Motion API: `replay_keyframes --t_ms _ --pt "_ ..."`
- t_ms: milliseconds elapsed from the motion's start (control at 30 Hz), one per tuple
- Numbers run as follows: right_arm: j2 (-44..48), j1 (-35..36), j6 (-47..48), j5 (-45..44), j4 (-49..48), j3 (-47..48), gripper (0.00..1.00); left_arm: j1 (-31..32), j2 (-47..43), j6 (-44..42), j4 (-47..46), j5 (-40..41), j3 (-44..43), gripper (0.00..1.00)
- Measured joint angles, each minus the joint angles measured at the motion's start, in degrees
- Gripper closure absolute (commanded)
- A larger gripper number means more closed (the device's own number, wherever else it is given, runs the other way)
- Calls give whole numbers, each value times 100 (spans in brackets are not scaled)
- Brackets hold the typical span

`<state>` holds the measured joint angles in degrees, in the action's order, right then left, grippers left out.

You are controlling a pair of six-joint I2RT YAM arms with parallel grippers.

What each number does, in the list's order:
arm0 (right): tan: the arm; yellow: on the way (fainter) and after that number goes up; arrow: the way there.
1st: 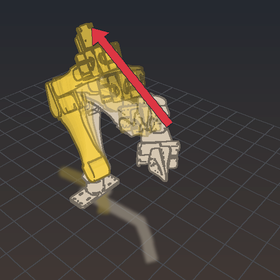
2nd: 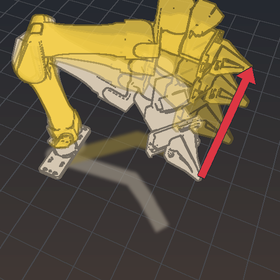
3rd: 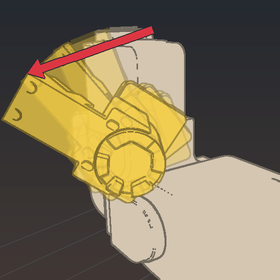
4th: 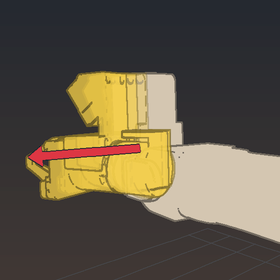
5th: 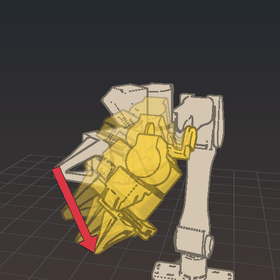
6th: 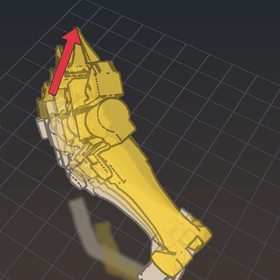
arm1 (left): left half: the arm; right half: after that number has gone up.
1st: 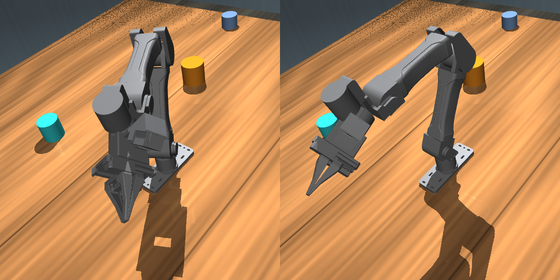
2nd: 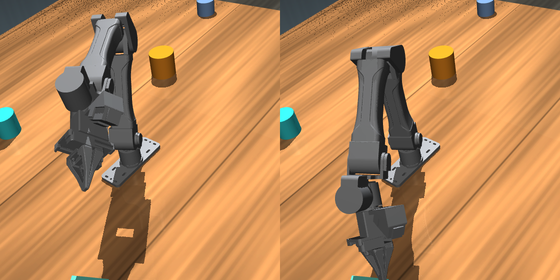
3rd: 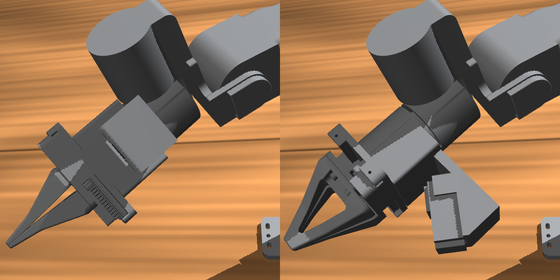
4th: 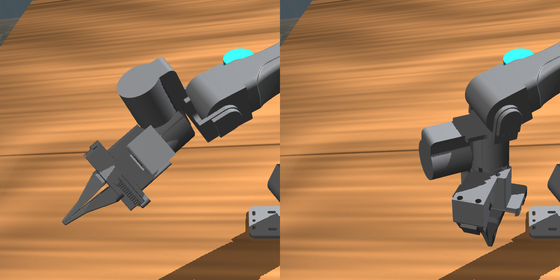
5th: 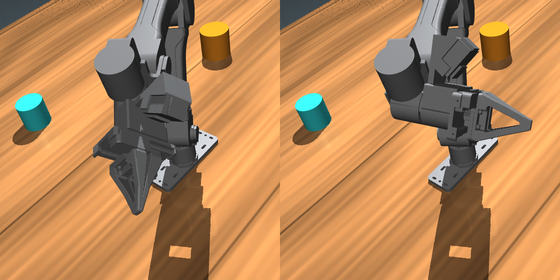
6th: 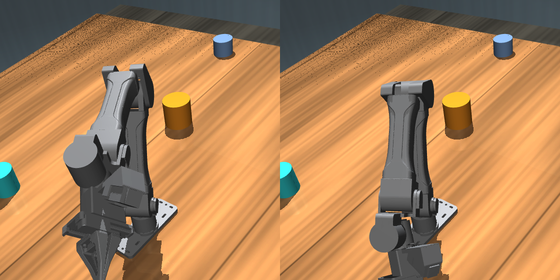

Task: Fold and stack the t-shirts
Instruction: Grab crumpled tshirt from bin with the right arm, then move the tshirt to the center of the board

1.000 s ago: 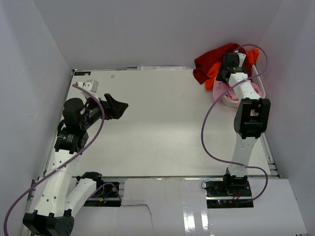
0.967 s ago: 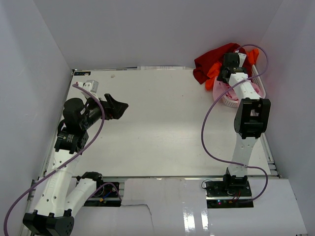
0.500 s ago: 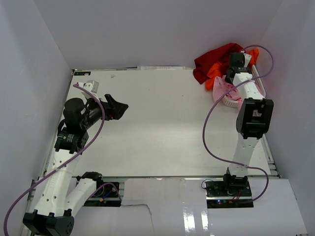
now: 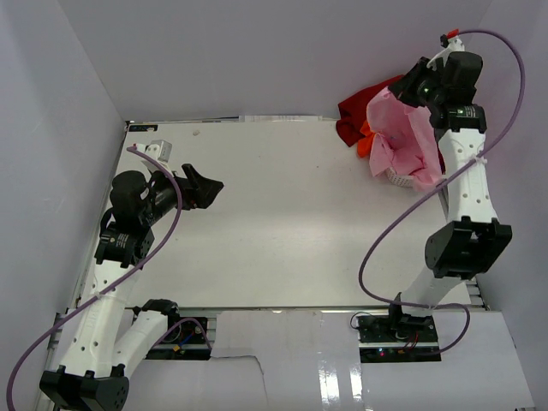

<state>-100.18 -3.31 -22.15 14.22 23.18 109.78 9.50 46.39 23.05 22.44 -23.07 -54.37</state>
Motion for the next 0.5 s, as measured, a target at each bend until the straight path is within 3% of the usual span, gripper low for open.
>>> replay_keyframes --t_ms 300,500 --pt "1937 1508 507 2267 -535 -1276 92 0 -13 61 -50 -37 42 2" --pt "2885 1572 437 3580 -839 -1401 92 0 -39 103 -72 -61 44 2"
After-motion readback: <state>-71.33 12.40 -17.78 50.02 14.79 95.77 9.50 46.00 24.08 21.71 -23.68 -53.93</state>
